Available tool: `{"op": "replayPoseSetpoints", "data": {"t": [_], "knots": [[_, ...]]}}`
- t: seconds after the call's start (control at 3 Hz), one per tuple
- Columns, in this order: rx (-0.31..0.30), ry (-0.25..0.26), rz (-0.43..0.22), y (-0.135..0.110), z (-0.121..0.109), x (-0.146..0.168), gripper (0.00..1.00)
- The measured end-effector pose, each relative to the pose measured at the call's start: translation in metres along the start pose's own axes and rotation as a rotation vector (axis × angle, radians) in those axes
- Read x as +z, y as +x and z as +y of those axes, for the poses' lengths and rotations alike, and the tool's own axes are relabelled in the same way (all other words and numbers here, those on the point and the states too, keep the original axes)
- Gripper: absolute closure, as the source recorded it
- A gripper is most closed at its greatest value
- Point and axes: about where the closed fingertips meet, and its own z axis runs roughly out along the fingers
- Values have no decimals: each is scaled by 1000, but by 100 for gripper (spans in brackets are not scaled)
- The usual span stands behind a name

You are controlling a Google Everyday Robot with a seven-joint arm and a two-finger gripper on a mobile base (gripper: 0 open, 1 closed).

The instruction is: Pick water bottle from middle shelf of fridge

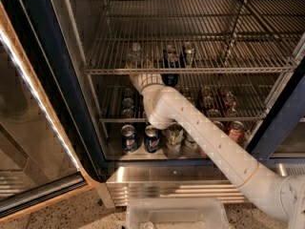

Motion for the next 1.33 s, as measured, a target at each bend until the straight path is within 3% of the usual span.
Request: {"op": "replayPoseSetpoints", "data": {"t": [0.33, 0.67, 1.33], "knots": [[1, -13, 12, 0, 5, -7, 100], [22, -36, 30, 2, 21, -42, 100], [22, -36, 28, 1, 26, -56, 100]]}}
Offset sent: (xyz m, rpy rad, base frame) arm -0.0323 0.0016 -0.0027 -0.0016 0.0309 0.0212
